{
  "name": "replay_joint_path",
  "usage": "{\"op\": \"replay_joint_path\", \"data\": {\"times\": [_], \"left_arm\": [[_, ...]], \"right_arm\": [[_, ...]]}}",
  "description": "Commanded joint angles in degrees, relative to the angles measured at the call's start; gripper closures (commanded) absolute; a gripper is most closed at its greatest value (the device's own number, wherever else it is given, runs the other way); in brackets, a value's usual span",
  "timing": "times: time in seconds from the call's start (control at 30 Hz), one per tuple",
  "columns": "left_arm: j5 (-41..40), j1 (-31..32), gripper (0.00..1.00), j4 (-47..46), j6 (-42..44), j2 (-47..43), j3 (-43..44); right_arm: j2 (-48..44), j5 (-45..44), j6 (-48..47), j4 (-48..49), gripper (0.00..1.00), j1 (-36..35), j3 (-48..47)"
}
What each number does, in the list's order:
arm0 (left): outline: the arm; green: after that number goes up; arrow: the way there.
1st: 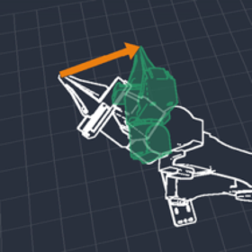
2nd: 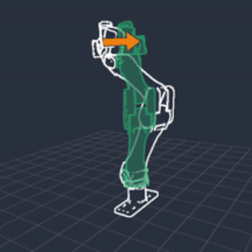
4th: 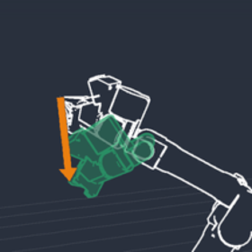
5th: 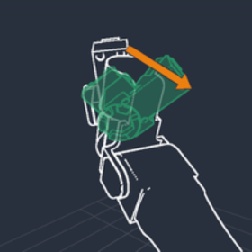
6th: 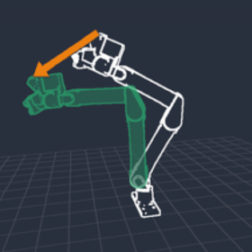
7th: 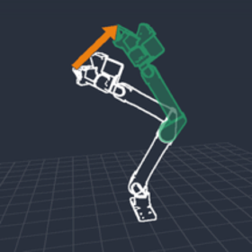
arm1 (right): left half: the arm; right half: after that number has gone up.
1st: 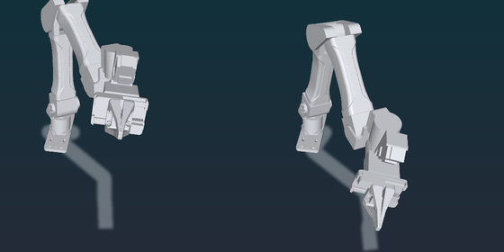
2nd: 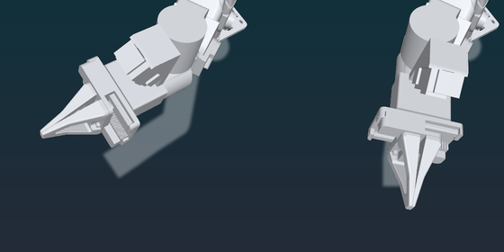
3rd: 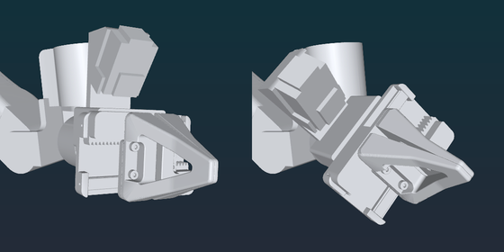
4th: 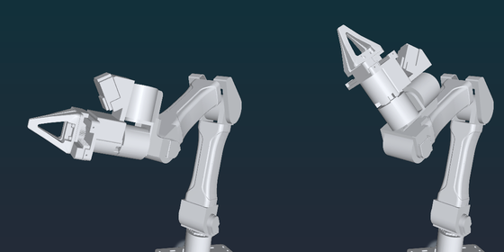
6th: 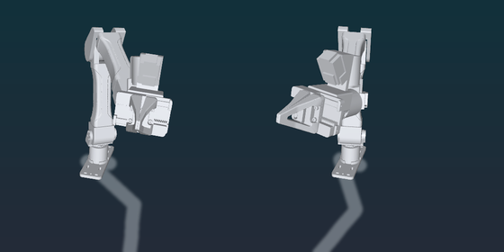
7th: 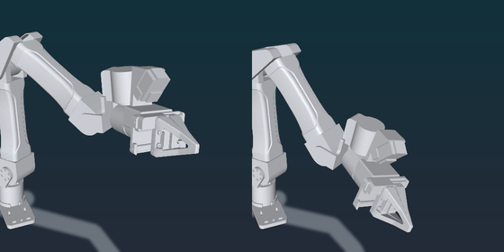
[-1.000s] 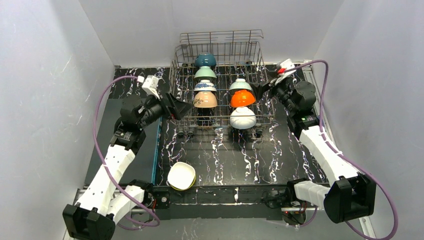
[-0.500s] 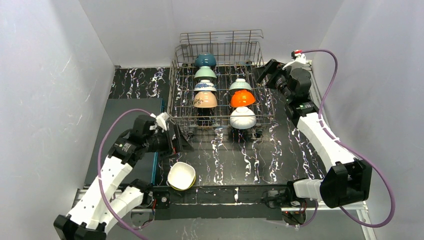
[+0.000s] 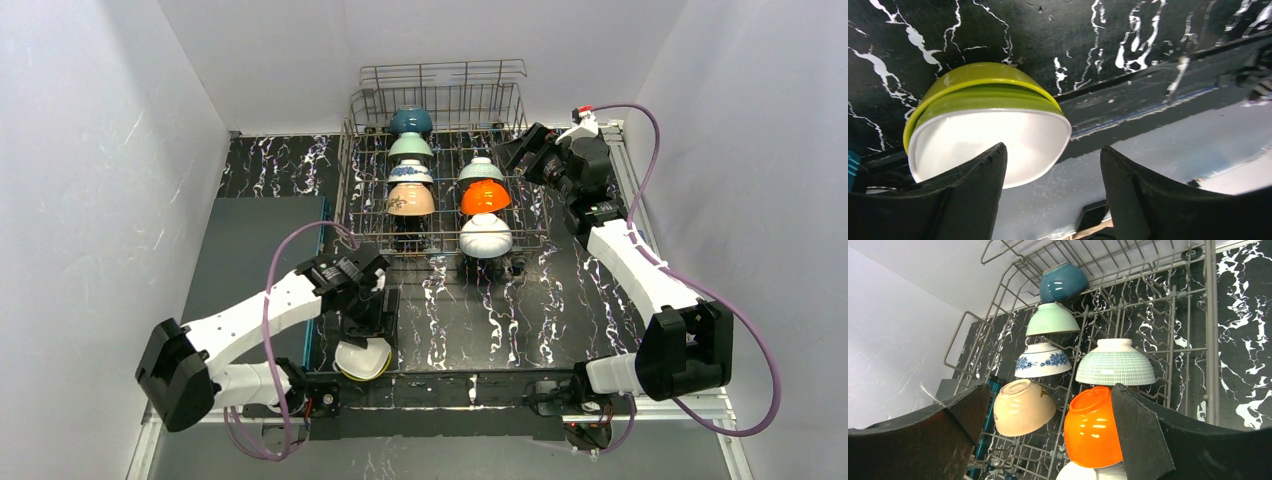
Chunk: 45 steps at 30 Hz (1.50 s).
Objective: Load the bowls into the dish rack
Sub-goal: Pick up the bowl from the center of the board.
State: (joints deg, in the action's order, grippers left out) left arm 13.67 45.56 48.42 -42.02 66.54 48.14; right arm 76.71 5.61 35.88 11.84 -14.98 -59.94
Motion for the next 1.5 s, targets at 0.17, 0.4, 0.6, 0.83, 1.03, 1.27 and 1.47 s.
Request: {"op": "replay_joint_path", "data": {"times": [0.17, 0.4, 0.6, 0.83, 1.03, 1.27, 1.47], "left_arm": [[-9.2, 7.1, 0.42, 0.3, 0.1, 9.2, 2.6], [-10.6, 8.5, 0.78, -1.1, 0.5, 8.9, 2.9], [-10.6, 8.4, 1.0, -0.2, 0.6, 4.4, 4.1], [-10.3, 8.4, 1.0, 1.4, 1.2, 2.7, 7.1], [-9.9, 8.4, 1.0, -0.5, 2.8, 3.5, 9.9], [-6.1, 8.4, 1.0, -3.8, 5.3, 7.0, 13.9], [-3.5, 8.2, 1.0, -6.2, 7.8, 8.3, 17.0]], "right_arm": [[0.0, 1.6, 1.0, 2.8, 0.01, 0.1, -1.0], [0.0, 1.9, 1.1, 3.0, 0.01, 0.1, -0.7], [0.0, 2.2, 1.2, 3.1, 0.01, 0.1, -0.4], [0.1, 2.5, 1.1, 2.7, 0.01, 0.1, -0.6], [-0.1, 2.6, 0.8, 2.3, 0.01, 0.1, -0.6], [0.1, 2.6, 0.5, 2.3, 0.01, 0.1, -0.6], [0.0, 3.5, 0.1, 2.5, 0.01, 0.1, -0.7]]}}
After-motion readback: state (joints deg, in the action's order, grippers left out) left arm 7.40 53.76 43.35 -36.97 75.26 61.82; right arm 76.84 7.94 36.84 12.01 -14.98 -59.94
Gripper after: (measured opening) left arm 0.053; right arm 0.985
